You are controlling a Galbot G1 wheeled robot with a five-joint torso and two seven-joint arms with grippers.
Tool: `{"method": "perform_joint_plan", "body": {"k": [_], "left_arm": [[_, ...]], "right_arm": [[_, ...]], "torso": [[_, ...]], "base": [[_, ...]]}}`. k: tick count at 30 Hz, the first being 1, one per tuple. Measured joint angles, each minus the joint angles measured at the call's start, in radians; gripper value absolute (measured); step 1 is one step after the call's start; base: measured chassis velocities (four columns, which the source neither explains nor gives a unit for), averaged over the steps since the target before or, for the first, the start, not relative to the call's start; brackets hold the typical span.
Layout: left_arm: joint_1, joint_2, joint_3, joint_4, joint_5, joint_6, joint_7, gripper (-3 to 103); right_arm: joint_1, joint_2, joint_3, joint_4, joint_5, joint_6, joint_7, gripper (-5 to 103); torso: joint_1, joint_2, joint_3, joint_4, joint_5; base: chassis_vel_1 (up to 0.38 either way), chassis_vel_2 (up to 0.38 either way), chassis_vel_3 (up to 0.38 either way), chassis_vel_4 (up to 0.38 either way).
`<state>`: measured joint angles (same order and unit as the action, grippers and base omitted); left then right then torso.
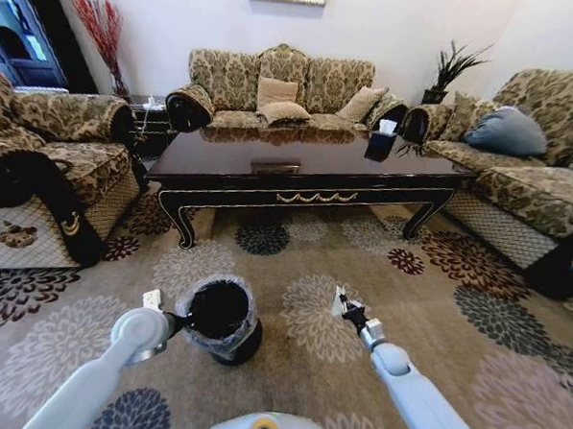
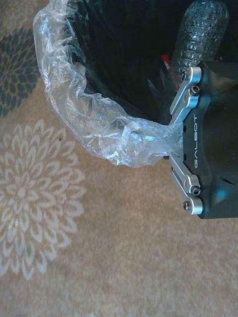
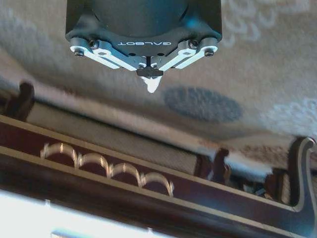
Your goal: Move to the front of the table and pick up the trash from the floor, then place it into the trash bin.
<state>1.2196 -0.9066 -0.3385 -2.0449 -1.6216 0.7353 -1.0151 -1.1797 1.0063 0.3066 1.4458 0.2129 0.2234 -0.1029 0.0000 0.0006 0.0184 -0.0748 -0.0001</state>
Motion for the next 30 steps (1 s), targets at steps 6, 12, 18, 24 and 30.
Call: {"method": "perform_joint_plan", "body": {"k": [6, 12, 18, 24, 30], "left_arm": [[-0.018, -0.021, 0.029, 0.004, 0.012, 0.0, -0.004, 0], [-0.052, -0.034, 0.06, 0.008, 0.009, 0.0, -0.023, 0], [-0.149, -0.058, 0.16, 0.048, -0.024, 0.0, -0.059, 0], [-0.249, -0.1, 0.27, 0.087, -0.036, 0.0, -0.089, 0], [-0.317, -0.121, 0.351, 0.111, -0.039, 0.0, -0.108, 0]], "right_arm": [[-0.04, -0.041, 0.0, 0.143, 0.009, -0.005, 0.015, 0], [-0.086, -0.083, -0.006, 0.333, 0.038, -0.028, 0.026, 0], [-0.173, -0.105, 0.015, 0.517, 0.043, -0.041, 0.027, 0], [-0.24, -0.107, 0.026, 0.66, 0.019, -0.051, 0.016, 0], [-0.3, -0.104, 0.026, 0.743, -0.019, -0.052, -0.002, 0]], "torso": [[0.0, 0.0, 0.0, 0.0005, 0.0002], [0.0, 0.0, 0.0, 0.0006, 0.0005], [0.0, 0.0, 0.0, 0.0001, 0.0003], [0.0, 0.0, 0.0, 0.0001, 0.0], [0.0, 0.0, 0.0, 0.0002, 0.0001]], "base": [[0.0, 0.0, 0.0, 0.0], [0.0, 0.0, 0.0, 0.0], [0.0, 0.0, 0.0, 0.0], [0.0, 0.0, 0.0, 0.0], [0.0, 0.0, 0.0, 0.0]]}}
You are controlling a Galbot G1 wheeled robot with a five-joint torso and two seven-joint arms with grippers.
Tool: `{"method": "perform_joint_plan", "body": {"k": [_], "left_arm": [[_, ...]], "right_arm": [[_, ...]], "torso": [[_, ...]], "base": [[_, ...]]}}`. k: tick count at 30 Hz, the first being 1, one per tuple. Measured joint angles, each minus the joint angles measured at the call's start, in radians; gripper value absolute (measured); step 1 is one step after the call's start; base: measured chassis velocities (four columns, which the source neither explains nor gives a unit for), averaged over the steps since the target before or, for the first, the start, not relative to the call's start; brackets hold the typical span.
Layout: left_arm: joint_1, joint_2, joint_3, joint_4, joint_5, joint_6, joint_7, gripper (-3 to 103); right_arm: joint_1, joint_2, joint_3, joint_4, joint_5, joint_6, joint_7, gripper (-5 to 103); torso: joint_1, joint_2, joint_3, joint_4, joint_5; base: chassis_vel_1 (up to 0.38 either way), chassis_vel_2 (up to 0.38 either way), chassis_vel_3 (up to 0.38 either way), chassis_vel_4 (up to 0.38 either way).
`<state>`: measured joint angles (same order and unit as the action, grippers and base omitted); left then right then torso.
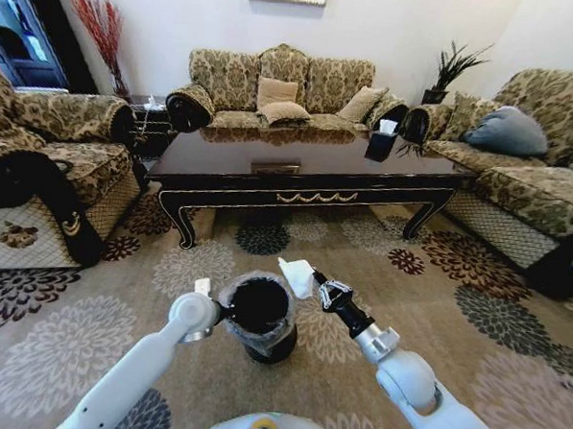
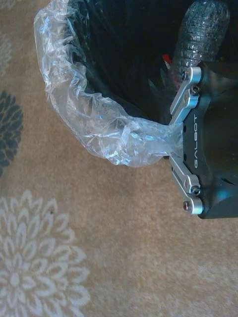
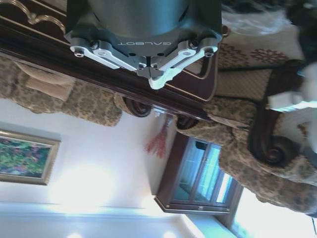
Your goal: Move to the front of the table and pick up the trash from the floor, then place it into the trash bin.
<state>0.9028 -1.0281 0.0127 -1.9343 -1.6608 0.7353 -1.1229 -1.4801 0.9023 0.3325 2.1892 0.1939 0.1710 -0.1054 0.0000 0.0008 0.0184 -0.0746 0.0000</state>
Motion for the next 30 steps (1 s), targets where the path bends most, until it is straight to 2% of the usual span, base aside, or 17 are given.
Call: {"method": "perform_joint_plan", "body": {"k": [10, 23, 24, 25, 26, 27, 28, 30], "left_arm": [[-0.044, -0.029, 0.049, 0.015, -0.007, 0.0, -0.018, 0], [-0.047, -0.045, 0.073, 0.001, -0.003, 0.0, -0.031, 0], [-0.043, -0.046, 0.073, 0.0, -0.003, 0.0, -0.031, 0], [-0.039, -0.048, 0.073, 0.0, -0.003, 0.0, -0.031, 0], [-0.038, -0.048, 0.073, -0.001, -0.003, 0.0, -0.031, 0], [-0.036, -0.049, 0.072, -0.002, -0.003, 0.0, -0.031, 0], [-0.036, -0.049, 0.071, -0.003, -0.003, 0.0, -0.031, 0], [-0.035, -0.049, 0.071, -0.005, -0.003, 0.0, -0.031, 0]], "right_arm": [[-0.076, 0.015, -0.023, 0.018, -0.098, 0.023, -0.042, 0], [-0.076, 0.041, -0.051, -0.009, -0.133, 0.015, -0.048, -2], [-0.077, 0.045, -0.055, -0.016, -0.14, 0.016, -0.05, 8], [-0.076, 0.05, -0.058, -0.026, -0.152, 0.021, -0.055, 8], [-0.074, 0.051, -0.058, -0.031, -0.158, 0.024, -0.057, 19], [-0.071, 0.053, -0.058, -0.043, -0.172, 0.031, -0.062, 19], [-0.069, 0.053, -0.059, -0.05, -0.179, 0.034, -0.063, 30], [-0.066, 0.054, -0.059, -0.055, -0.182, 0.036, -0.064, 30]], "torso": [[0.0, 0.0, 0.0, 0.0001, 0.0001], [0.0, 0.0, 0.0, -0.0001, 0.0], [0.0, 0.0, 0.0, 0.0, 0.0], [0.0, 0.0, 0.0, 0.0, -0.0001], [0.0, 0.0, 0.0, 0.0, 0.0], [0.0, 0.0, 0.0, 0.0, 0.0], [0.0, 0.0, 0.0, 0.0, 0.0], [0.0, 0.0, 0.0, 0.0, 0.0]], "base": [[0.0, 0.0, 0.0, 0.0], [0.0, 0.0, 0.0, 0.0], [0.0, 0.0, 0.0, 0.0], [0.0, 0.0, 0.0, 0.0], [0.0, 0.0, 0.0, 0.0], [0.0, 0.0, 0.0, 0.0], [0.0, 0.0, 0.0, 0.0], [0.0, 0.0, 0.0, 0.0]]}}
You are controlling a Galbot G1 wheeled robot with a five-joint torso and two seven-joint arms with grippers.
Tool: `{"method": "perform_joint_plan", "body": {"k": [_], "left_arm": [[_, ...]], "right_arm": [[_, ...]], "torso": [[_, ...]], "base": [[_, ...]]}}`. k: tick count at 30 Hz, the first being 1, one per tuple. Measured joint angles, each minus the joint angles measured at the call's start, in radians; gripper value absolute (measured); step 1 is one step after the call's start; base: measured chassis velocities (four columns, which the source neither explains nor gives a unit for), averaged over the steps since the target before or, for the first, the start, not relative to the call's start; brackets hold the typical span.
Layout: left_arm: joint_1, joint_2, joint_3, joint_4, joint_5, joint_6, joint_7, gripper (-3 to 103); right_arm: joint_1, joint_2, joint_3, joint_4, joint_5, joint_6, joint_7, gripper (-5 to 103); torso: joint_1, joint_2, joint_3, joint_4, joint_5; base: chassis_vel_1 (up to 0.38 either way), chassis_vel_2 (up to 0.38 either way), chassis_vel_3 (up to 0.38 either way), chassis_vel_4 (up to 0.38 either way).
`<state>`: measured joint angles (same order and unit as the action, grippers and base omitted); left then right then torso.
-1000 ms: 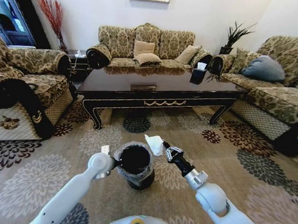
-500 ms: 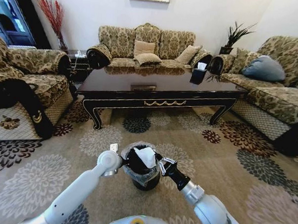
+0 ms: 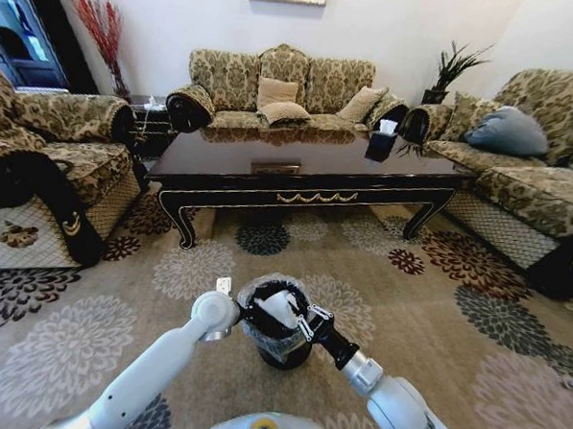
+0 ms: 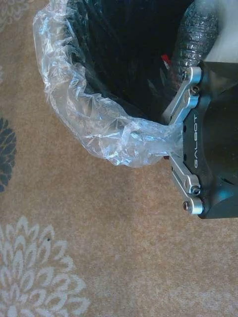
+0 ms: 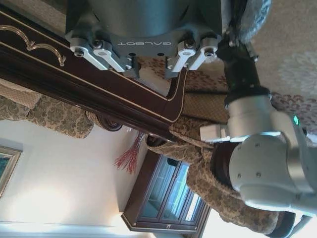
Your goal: Move to the front of the table and pick up the trash from the floor, then place it into the trash bin.
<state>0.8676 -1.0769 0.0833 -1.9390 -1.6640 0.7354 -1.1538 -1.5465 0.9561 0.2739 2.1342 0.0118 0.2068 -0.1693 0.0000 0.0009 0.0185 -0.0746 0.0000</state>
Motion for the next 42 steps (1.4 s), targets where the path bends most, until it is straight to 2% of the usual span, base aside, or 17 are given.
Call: {"method": "perform_joint_plan", "body": {"k": [1, 2, 4, 5, 7, 8, 10, 11, 13, 14, 16, 17, 18, 24, 27, 41, 42], "left_arm": [[0.0, 0.001, -0.001, -0.001, -0.001, 0.0, 0.0, 0], [0.002, 0.004, -0.005, -0.003, -0.003, 0.0, 0.0, 0], [0.002, 0.006, -0.007, -0.003, -0.003, 0.0, 0.0, 0], [0.004, 0.009, -0.01, -0.004, -0.004, 0.0, 0.001, 0], [0.006, 0.015, -0.018, -0.005, -0.005, 0.0, 0.002, 0], [0.009, 0.02, -0.024, -0.006, -0.006, 0.0, 0.004, 0], [0.012, 0.026, -0.031, -0.008, -0.007, 0.0, 0.005, 0], [0.017, 0.032, -0.039, -0.01, -0.009, 0.0, 0.006, 0], [0.027, 0.043, -0.056, -0.015, -0.011, 0.0, 0.007, 0], [0.034, 0.05, -0.067, -0.019, -0.011, 0.0, 0.008, 0], [0.042, 0.057, -0.076, -0.022, -0.011, 0.0, 0.008, 0], [0.049, 0.065, -0.085, -0.024, -0.011, 0.0, 0.008, 0], [0.066, 0.081, -0.108, -0.03, -0.012, 0.0, 0.009, 0], [0.118, 0.157, -0.19, -0.05, -0.023, 0.0, -0.003, 0], [0.152, 0.173, -0.222, -0.049, -0.019, 0.0, -0.006, 0], [0.264, 0.143, -0.319, -0.02, 0.052, 0.0, 0.014, 0], [0.268, 0.142, -0.324, -0.022, 0.052, 0.0, 0.014, 3]], "right_arm": [[0.002, 0.0, 0.0, -0.003, -0.001, 0.001, 0.0, 30], [0.006, 0.001, 0.0, -0.009, -0.004, 0.003, 0.0, 40], [0.008, 0.001, 0.001, -0.012, -0.004, 0.003, 0.0, 40], [0.01, 0.002, 0.001, -0.014, -0.004, 0.004, 0.0, 51], [0.013, 0.003, 0.002, -0.016, -0.003, 0.004, 0.002, 51], [0.013, 0.004, 0.003, -0.017, -0.001, 0.004, 0.004, 62], [0.013, 0.006, 0.003, -0.017, 0.002, 0.004, 0.005, 62], [0.013, 0.007, 0.004, -0.017, 0.005, 0.004, 0.006, 73], [0.013, 0.011, 0.006, -0.017, 0.014, 0.004, 0.012, 73], [0.013, 0.013, 0.008, -0.017, 0.019, 0.004, 0.016, 84], [0.013, 0.014, 0.01, -0.017, 0.024, 0.004, 0.02, 84], [0.013, 0.014, 0.011, -0.017, 0.026, 0.004, 0.022, 94], [0.013, 0.014, 0.014, -0.017, 0.029, 0.004, 0.025, 97], [0.009, 0.015, 0.019, -0.023, 0.032, 0.011, 0.029, 100], [0.01, 0.02, 0.013, -0.028, 0.032, 0.013, 0.029, 100], [0.019, 0.014, 0.007, -0.048, 0.032, 0.02, 0.028, 100], [0.02, 0.014, 0.007, -0.049, 0.032, 0.02, 0.028, 100]], "torso": [[0.0, 0.0, 0.0, 0.0, 0.0], [0.0, 0.0, 0.0, 0.0, -0.0001], [0.0, 0.0, 0.0, 0.0, 0.0], [0.0, 0.0, 0.0, 0.0, 0.0], [0.0, 0.0, 0.0, 0.0001, -0.0001], [0.0, 0.0, 0.0, 0.0, -0.0001], [0.0, 0.0, 0.0, 0.0, -0.0001], [0.0, 0.0, 0.0, 0.0, -0.0001], [0.0, 0.0, 0.0, 0.0, -0.0002], [0.0, 0.0, 0.0, 0.0, -0.0001], [0.0, 0.0, 0.0, 0.0, -0.0002], [0.0, 0.0, 0.0, 0.0, -0.0002], [0.0, 0.0, 0.0, -0.0001, -0.0003], [0.0, 0.0, 0.0, 0.0, -0.0001], [0.0, 0.0, 0.0, 0.0003, 0.0], [0.0, 0.0, 0.0, -0.0001, -0.0001], [0.0, 0.0, 0.0, 0.0, 0.0]], "base": [[0.0, 0.0, 0.0, 0.0], [0.0, 0.0, 0.0, 0.0], [0.0, 0.0, 0.0, 0.0], [0.0, 0.0, 0.0, 0.0], [0.0, 0.0, 0.0, 0.0], [0.0, 0.0, 0.0, 0.0], [0.0, 0.0, 0.0, 0.0], [0.0, 0.0, 0.0, 0.0], [0.0, 0.0, 0.0, 0.0], [0.0, 0.0, 0.0, 0.0], [0.0, 0.0, 0.0, 0.0], [0.0, 0.0, 0.0, 0.0], [0.0, 0.0, 0.0, 0.0], [0.0, 0.0, 0.0, 0.0], [0.0, 0.0, 0.0, 0.0], [0.0, 0.0, 0.0, 0.0], [0.0, 0.0, 0.0, 0.0]]}}
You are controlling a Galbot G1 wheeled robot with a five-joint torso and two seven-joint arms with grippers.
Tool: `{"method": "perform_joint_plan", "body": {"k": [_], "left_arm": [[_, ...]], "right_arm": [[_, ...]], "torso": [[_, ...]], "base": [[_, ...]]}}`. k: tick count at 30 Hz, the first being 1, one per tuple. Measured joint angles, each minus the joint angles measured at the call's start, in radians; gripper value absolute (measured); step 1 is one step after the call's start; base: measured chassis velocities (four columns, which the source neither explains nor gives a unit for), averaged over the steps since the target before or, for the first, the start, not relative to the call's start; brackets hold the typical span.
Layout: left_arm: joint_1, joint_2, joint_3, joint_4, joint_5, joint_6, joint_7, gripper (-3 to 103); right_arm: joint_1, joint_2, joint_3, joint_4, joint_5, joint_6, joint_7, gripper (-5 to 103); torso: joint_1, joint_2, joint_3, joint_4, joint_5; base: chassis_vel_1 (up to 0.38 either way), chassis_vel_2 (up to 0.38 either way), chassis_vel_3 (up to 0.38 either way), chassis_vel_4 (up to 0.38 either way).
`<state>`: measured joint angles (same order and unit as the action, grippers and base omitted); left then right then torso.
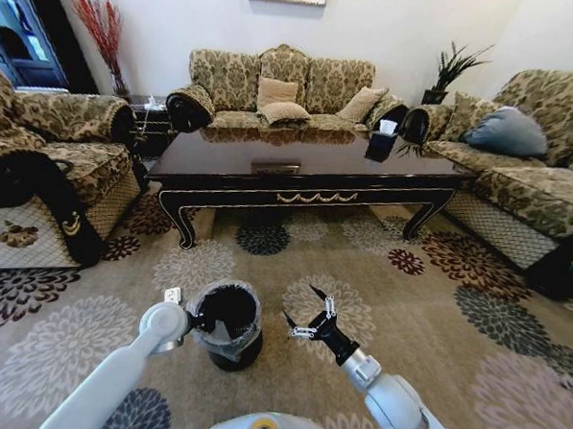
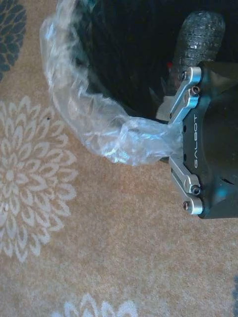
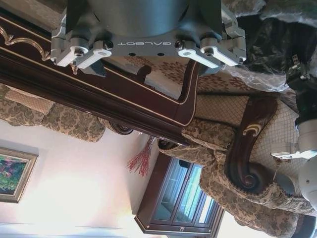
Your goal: Move to the front of the table and pick up the trash from the floor, then place it into the trash bin.
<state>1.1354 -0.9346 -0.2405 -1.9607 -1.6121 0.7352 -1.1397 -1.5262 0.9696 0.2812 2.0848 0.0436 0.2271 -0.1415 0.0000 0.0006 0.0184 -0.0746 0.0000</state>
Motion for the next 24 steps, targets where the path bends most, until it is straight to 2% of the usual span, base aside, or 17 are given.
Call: {"method": "perform_joint_plan", "body": {"k": [2, 3, 4, 5, 7, 11, 13, 14, 16, 17, 18, 19, 20, 21, 22, 24], "left_arm": [[0.001, 0.0, -0.001, -0.002, 0.0, 0.0, 0.0, 7], [0.003, -0.001, -0.003, -0.004, 0.0, 0.0, 0.0, 12], [0.006, -0.001, -0.004, -0.006, 0.0, 0.0, 0.0, 12], [0.01, -0.003, -0.007, -0.009, 0.001, 0.0, 0.0, 23], [0.014, -0.005, -0.01, -0.014, 0.004, -0.001, 0.0, 23], [0.07, -0.01, -0.074, -0.074, 0.023, -0.002, 0.002, 44], [0.083, -0.01, -0.086, -0.084, 0.031, -0.002, 0.004, 44], [0.115, -0.008, -0.112, -0.105, 0.059, -0.002, 0.013, 49], [0.182, -0.006, -0.161, -0.143, 0.177, -0.001, 0.086, 60], [0.182, -0.006, -0.161, -0.143, 0.177, -0.001, 0.086, 60], [0.197, -0.006, -0.172, -0.152, 0.212, -0.001, 0.108, 60], [0.239, -0.006, -0.206, -0.176, 0.315, -0.01, 0.187, 72], [0.273, -0.011, -0.24, -0.192, 0.419, -0.033, 0.267, 76], [0.273, -0.011, -0.24, -0.192, 0.419, -0.033, 0.267, 76], [0.291, -0.015, -0.26, -0.197, 0.485, -0.053, 0.317, 76], [0.354, -0.047, -0.323, -0.21, 0.68, -0.149, 0.495, 88]], "right_arm": [[0.001, 0.0, 0.0, 0.0, 0.0, 0.0, 0.0, 100], [0.001, 0.0, -0.001, 0.0, 0.0, 0.0, 0.0, 100], [0.0, 0.001, -0.001, 0.0, 0.0, 0.0, 0.0, 100], [-0.001, 0.002, -0.002, 0.0, 0.0, 0.0, 0.0, 100], [-0.002, 0.002, -0.002, 0.0, 0.0, 0.0, 0.0, 100], [-0.007, 0.002, 0.008, 0.0, 0.005, 0.0, 0.0, 100], [-0.008, 0.002, 0.009, 0.001, 0.007, 0.0, 0.0, 100], [-0.006, 0.002, 0.014, 0.002, 0.013, 0.0, 0.0, 100], [0.008, 0.005, 0.035, 0.005, 0.053, -0.006, 0.007, 100], [0.008, 0.005, 0.035, 0.005, 0.053, -0.006, 0.007, 100], [0.011, 0.006, 0.04, 0.005, 0.065, -0.01, 0.011, 100], [0.025, 0.009, 0.059, 0.007, 0.137, -0.035, 0.046, 100], [0.033, 0.012, 0.069, 0.006, 0.194, -0.051, 0.07, 100], [0.033, 0.012, 0.069, 0.006, 0.194, -0.051, 0.07, 100], [0.039, 0.015, 0.081, 0.003, 0.234, -0.062, 0.082, 100], [0.052, 0.029, 0.109, -0.025, 0.314, -0.078, 0.108, 100]], "torso": [[0.0, 0.0, 0.0, 0.0, 0.0], [0.0, 0.0, 0.0, 0.0, 0.0001], [0.0, 0.0, 0.0, 0.0, 0.0002], [0.0, 0.0, 0.0, 0.0, 0.0], [0.0, 0.0, 0.0, 0.0, 0.0], [0.0, 0.0, 0.0, 0.0, 0.0001], [0.0, 0.0, 0.0, -0.0001, 0.0], [0.0, 0.0, 0.0, -0.0001, -0.0001], [0.0, 0.0, 0.0, 0.0, -0.0003], [0.0, 0.0, 0.0, 0.0, -0.0003], [0.0, 0.0, 0.0, 0.0, -0.0003], [0.0, 0.0, 0.0, 0.0003, 0.0], [0.0, 0.0, 0.0, 0.0003, -0.0002], [0.0, 0.0, 0.0, 0.0003, -0.0002], [0.0, 0.0, 0.0, 0.0002, 0.0], [0.0, 0.0, 0.0, 0.0, 0.0]], "base": [[0.0, 0.0, 0.0, 0.0], [0.0, 0.0, 0.0, 0.0], [0.0, 0.0, 0.0, 0.0], [0.0, 0.0, 0.0, 0.0], [0.0, 0.0, 0.0, 0.0], [0.0, 0.0, 0.0, 0.0], [0.0, 0.0, 0.0, 0.0], [0.0, 0.0, 0.0, 0.0], [0.0, 0.0, 0.0, 0.0], [0.0, 0.0, 0.0, 0.0], [0.0, 0.0, 0.0, 0.0], [0.0, 0.0, 0.0, 0.0], [0.0, 0.0, 0.0, 0.0], [0.0, 0.0, 0.0, 0.0], [0.0, 0.0, 0.0, 0.0], [0.0, 0.0, 0.0, 0.0]]}}
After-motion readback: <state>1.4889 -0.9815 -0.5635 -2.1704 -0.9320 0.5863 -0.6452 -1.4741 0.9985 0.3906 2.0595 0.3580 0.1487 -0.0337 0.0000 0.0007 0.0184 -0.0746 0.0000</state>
